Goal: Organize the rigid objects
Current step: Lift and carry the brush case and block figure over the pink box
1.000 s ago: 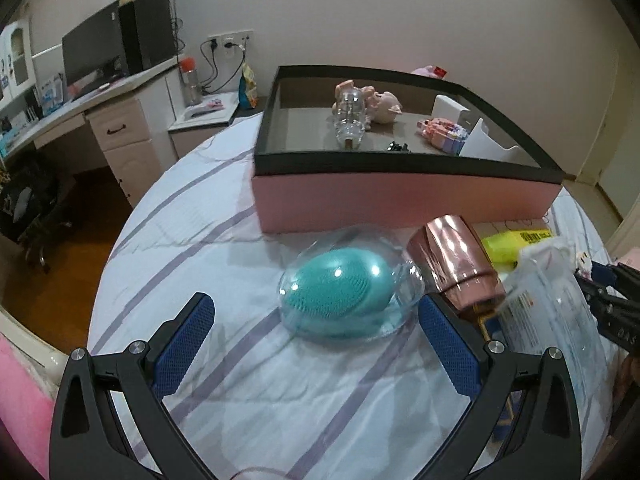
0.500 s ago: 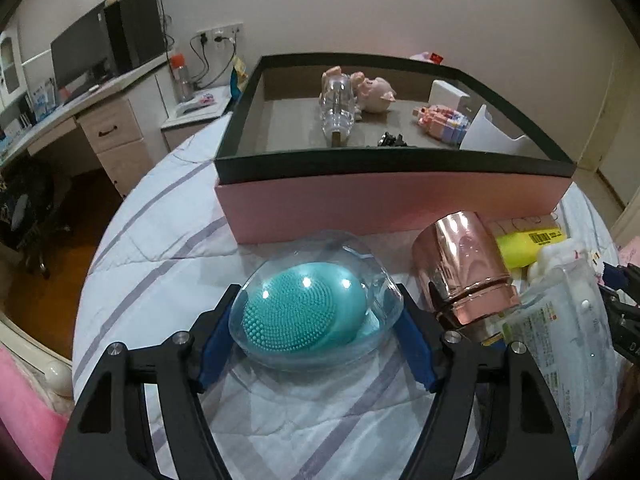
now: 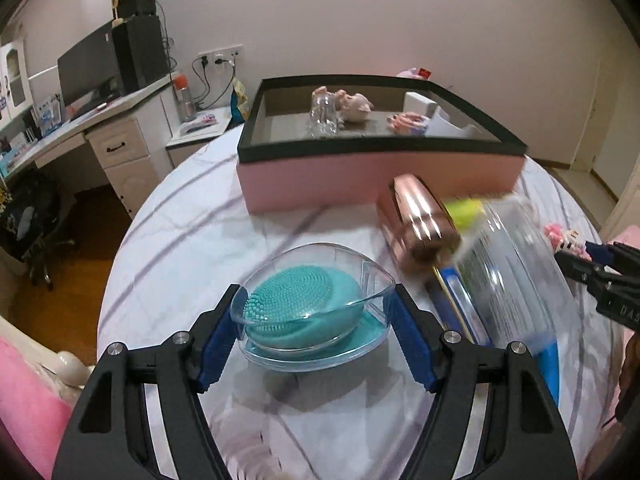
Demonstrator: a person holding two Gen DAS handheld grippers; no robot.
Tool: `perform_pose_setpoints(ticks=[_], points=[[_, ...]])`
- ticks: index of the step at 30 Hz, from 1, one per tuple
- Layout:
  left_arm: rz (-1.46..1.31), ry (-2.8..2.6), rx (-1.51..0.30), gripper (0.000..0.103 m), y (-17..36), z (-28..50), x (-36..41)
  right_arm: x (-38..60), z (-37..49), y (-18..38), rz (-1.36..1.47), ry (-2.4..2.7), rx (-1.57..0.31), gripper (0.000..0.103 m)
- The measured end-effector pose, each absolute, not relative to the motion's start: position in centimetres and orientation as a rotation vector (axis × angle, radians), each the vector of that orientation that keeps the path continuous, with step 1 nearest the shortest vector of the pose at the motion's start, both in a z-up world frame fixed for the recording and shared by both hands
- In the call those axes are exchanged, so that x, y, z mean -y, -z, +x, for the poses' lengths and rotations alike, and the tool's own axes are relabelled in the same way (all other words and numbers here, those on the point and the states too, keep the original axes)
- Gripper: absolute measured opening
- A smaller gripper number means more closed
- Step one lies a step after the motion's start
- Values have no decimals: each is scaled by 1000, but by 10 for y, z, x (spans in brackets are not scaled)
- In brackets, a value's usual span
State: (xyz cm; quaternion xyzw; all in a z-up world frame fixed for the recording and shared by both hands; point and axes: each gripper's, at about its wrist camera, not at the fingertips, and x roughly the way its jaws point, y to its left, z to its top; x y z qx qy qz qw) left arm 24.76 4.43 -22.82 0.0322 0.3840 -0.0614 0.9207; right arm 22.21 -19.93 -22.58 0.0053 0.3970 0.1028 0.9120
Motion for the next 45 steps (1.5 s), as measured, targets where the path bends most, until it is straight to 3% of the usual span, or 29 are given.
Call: perform_pose_setpoints(ticks=[28, 45], points=[[19, 98, -446, 73, 125, 204, -29, 159, 191, 128, -14, -267, -505, 45], [92, 66, -346, 74, 88, 253, -27, 156, 237, 101, -41, -281, -447, 45]])
